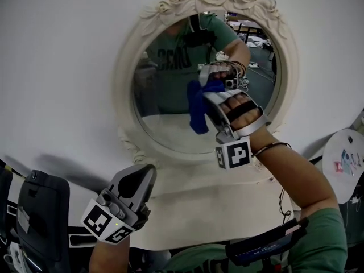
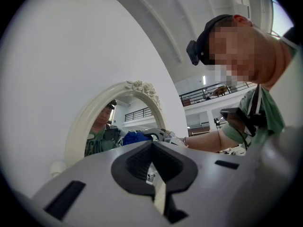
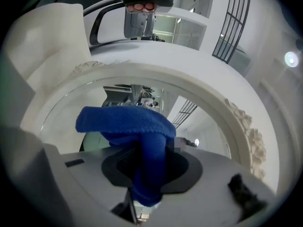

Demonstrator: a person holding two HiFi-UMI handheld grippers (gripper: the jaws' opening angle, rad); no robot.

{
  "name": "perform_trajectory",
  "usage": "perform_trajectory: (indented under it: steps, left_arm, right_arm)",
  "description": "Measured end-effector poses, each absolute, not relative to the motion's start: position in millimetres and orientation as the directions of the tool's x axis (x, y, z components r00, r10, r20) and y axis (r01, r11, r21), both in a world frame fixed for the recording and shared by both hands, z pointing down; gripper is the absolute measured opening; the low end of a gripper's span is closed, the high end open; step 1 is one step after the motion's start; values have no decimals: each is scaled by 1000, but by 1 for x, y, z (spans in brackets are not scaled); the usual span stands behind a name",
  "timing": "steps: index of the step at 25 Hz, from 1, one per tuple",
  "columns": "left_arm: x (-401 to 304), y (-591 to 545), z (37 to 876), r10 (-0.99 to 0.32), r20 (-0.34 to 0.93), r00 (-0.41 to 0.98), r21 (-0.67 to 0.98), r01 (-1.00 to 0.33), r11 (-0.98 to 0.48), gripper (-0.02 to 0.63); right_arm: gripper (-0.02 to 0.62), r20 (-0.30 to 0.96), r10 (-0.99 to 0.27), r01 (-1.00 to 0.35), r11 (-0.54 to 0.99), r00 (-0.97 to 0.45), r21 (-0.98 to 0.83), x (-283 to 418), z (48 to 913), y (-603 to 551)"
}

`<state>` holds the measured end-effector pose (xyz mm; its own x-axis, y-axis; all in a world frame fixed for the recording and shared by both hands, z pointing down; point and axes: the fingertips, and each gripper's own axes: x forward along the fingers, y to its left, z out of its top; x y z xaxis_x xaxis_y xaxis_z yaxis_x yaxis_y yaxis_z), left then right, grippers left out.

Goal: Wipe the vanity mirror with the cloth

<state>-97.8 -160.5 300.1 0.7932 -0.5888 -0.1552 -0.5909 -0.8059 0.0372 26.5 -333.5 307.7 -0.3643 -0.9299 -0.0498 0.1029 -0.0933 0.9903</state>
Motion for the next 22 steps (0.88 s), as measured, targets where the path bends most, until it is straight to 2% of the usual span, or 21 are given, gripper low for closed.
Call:
perform_trajectory:
  steps: [9, 13, 17, 22]
  left_arm:
    - [-82, -158, 299, -565, -153, 811, 29, -567, -823, -3]
    - [-83, -157, 297, -567, -151, 810, 28, -570, -821, -3]
    - [-86, -156, 296, -572, -154, 806, 29, -575, -818, -3]
    - [-96, -153, 298, -587, -153, 795, 28, -591, -806, -3]
  right_arm:
    - [109, -55, -996, 134, -65, -77, 989, 201, 304, -332]
    - [109, -54, -998, 141, -51, 19, 989, 243, 301, -332]
    - [110, -47, -999, 83, -46, 11, 995, 220, 299, -329]
    - [110, -4, -952, 56, -22, -306, 998, 63, 329, -309]
